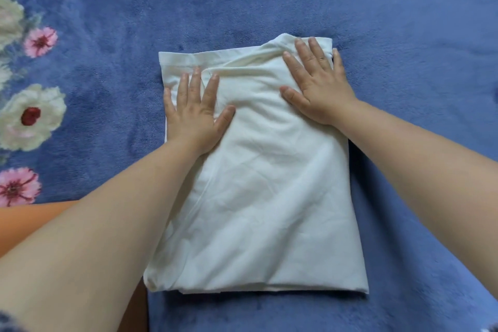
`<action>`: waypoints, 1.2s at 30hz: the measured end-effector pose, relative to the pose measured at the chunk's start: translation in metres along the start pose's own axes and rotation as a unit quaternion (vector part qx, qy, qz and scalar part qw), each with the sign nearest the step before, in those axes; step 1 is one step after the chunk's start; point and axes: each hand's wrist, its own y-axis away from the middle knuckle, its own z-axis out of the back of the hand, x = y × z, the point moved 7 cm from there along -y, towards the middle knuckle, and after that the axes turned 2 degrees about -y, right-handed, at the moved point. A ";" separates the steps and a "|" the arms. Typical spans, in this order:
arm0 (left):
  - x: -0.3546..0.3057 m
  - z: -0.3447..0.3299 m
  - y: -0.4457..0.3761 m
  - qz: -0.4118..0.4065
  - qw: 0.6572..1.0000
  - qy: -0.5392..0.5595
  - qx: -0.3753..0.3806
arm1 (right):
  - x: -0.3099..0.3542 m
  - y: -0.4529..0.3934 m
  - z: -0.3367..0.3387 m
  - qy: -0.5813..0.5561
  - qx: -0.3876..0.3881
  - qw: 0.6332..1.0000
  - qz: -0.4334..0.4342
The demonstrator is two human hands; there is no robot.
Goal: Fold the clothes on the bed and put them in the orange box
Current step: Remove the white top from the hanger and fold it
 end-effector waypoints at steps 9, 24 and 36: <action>0.021 0.010 0.092 0.175 0.958 0.211 -0.081 | 0.029 0.119 -0.043 -0.083 0.025 0.995 -0.043; 0.032 -0.017 0.177 0.229 0.969 0.076 0.055 | 0.057 0.248 -0.066 0.012 -0.112 0.985 0.128; 0.029 -0.046 0.196 0.209 0.971 0.100 0.062 | 0.031 0.289 -0.081 -0.024 -0.044 0.983 0.174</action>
